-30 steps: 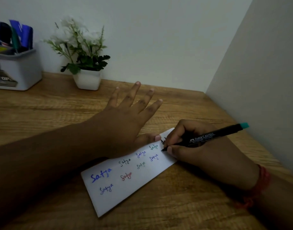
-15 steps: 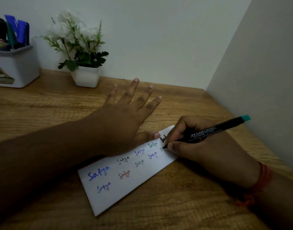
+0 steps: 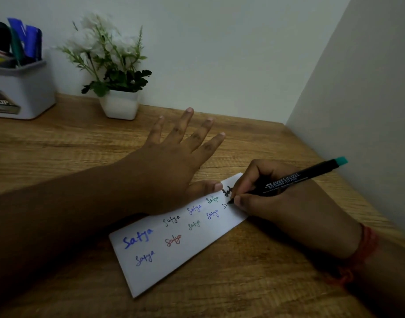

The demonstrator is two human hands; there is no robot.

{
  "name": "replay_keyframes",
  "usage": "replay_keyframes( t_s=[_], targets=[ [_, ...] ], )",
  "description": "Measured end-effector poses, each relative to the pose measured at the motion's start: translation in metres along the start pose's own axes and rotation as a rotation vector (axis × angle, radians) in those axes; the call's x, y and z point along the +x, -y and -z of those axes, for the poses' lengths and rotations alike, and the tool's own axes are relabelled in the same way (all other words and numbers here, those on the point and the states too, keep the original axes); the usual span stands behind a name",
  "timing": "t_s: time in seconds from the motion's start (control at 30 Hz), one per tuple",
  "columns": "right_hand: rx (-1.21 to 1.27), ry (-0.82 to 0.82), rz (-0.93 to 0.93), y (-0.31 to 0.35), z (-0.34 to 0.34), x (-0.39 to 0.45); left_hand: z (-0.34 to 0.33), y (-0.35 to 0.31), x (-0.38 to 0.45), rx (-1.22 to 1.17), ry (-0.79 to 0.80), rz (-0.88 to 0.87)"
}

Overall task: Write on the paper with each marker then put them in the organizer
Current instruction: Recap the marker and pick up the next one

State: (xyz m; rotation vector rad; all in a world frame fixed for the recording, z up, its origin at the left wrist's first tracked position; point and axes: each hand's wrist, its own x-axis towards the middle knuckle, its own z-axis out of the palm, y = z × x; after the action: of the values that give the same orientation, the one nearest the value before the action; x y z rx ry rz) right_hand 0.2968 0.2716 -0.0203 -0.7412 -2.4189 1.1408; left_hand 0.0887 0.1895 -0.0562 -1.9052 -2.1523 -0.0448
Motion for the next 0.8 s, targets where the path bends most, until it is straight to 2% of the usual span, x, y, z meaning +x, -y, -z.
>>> replay_keyframes(
  t_s=[0.8],
  targets=[
    [-0.010,-0.023,0.008,-0.0019,0.0006,0.0019,0.0021,-0.0001,-0.0012,-0.005,0.004,-0.004]
  ],
)
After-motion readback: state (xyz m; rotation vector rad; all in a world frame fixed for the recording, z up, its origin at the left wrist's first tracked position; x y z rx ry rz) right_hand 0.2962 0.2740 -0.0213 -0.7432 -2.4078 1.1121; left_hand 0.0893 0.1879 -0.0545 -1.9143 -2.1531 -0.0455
